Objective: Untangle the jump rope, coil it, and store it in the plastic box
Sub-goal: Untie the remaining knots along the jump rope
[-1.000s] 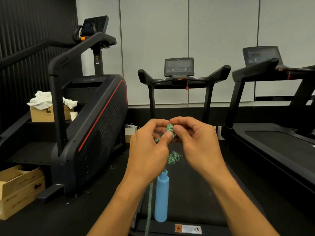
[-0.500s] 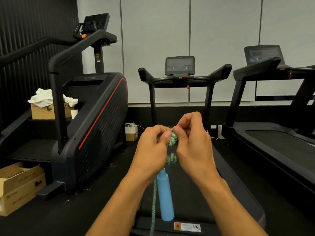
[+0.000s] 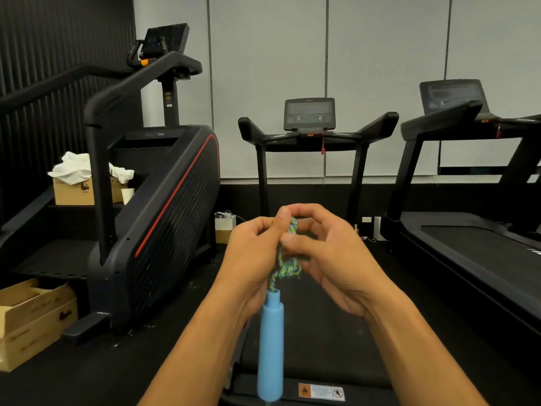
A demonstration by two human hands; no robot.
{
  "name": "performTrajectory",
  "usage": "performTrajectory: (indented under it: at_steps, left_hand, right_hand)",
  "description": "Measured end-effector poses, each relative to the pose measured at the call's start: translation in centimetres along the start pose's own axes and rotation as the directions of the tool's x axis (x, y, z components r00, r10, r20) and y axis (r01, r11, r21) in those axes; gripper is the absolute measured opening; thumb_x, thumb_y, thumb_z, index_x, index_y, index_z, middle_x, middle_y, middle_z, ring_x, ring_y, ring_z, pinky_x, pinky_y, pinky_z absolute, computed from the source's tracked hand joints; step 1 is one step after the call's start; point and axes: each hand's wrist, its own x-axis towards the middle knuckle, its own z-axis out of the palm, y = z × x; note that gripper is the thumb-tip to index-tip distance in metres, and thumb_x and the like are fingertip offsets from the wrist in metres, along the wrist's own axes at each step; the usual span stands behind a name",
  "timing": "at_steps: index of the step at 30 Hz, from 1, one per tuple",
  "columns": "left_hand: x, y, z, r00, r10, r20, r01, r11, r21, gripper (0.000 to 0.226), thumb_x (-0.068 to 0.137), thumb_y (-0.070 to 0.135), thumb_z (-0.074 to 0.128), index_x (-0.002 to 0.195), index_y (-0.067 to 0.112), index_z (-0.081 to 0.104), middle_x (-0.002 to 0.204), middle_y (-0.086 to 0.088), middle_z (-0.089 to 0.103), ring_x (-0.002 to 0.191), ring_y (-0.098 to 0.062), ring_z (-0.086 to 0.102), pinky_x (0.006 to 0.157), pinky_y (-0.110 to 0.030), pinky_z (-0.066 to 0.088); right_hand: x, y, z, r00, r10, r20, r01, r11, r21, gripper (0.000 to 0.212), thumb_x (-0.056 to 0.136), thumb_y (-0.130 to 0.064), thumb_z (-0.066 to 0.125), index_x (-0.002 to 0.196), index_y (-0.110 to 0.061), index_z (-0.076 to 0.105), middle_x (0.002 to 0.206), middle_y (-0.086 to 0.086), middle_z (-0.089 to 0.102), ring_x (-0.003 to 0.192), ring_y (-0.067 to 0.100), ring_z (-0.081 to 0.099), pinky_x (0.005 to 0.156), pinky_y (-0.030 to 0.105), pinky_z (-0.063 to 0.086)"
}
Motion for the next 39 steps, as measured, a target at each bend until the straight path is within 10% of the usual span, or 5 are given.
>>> performTrajectory:
  at_steps: [4, 11, 20, 26, 39]
  left_hand:
    - [-0.3, 1.2, -0.4, 0.999, -0.039, 0.023, 0.039, 0.999, -0.016, 0.048, 0.102, 0.04, 0.044, 0.088, 0.002, 0.071, 0.076, -0.015, 0.068, 0.06, -0.015, 0.061, 0.053, -0.026, 0.052]
    - [-0.4, 1.8, -2.1, 0.942, 0.328, 0.066, -0.316, 0.81, 0.494, 0.018, 0.094, 0.006, 0.058, 0.094, 0.018, 0.071, 0.089, 0.0, 0.07, 0.084, -0.013, 0.063, 0.076, -0.024, 0.047]
    - [-0.4, 2.4, -1.9, 0.954, 0.284, -0.096, -0.234, 0.907, 0.35, 0.017, 0.097, 0.018, 0.058, 0.087, 0.01, 0.069, 0.078, -0.013, 0.065, 0.068, -0.013, 0.054, 0.072, -0.033, 0.046]
    - [-1.5, 3.4, -2.0, 0.955, 0.232, 0.184, -0.293, 0.828, 0.477, 0.02, 0.078, 0.031, 0.064, 0.085, 0.016, 0.074, 0.081, -0.01, 0.073, 0.08, -0.029, 0.067, 0.081, -0.044, 0.052]
    - [-1.0, 2.4, -2.1, 0.969, 0.245, 0.035, -0.237, 0.877, 0.419, 0.014, 0.091, 0.007, 0.067, 0.086, 0.017, 0.074, 0.084, -0.012, 0.075, 0.078, -0.013, 0.068, 0.077, -0.027, 0.052]
  right_hand:
    - [0.4, 0.1, 0.0, 0.995, 0.018, -0.097, -0.024, 0.998, -0.062, 0.044, 0.078, 0.023, 0.056, 0.112, -0.005, 0.06, 0.089, 0.021, 0.069, 0.067, 0.026, 0.067, 0.066, 0.037, 0.056]
    - [0.5, -0.9, -1.5, 0.988, 0.125, -0.093, -0.102, 0.97, 0.221, 0.045, 0.079, 0.024, 0.051, 0.113, -0.004, 0.06, 0.093, 0.015, 0.063, 0.056, 0.022, 0.061, 0.054, 0.03, 0.054]
    - [0.2, -1.6, -2.7, 0.996, -0.077, 0.037, 0.058, 0.927, 0.37, 0.031, 0.062, 0.016, 0.047, 0.076, -0.011, 0.056, 0.069, 0.005, 0.051, 0.05, 0.019, 0.046, 0.044, 0.026, 0.04]
    - [0.6, -1.3, -3.3, 0.979, -0.139, -0.148, 0.198, 0.817, 0.542, 0.03, 0.049, 0.006, 0.05, 0.071, -0.014, 0.048, 0.062, 0.001, 0.042, 0.046, 0.015, 0.039, 0.042, 0.024, 0.032]
    - [0.1, -2.0, -5.6, 0.905, -0.128, -0.405, 0.35, 0.766, 0.54, 0.025, 0.054, 0.005, 0.04, 0.065, -0.016, 0.046, 0.059, -0.001, 0.038, 0.046, 0.014, 0.034, 0.044, 0.023, 0.031]
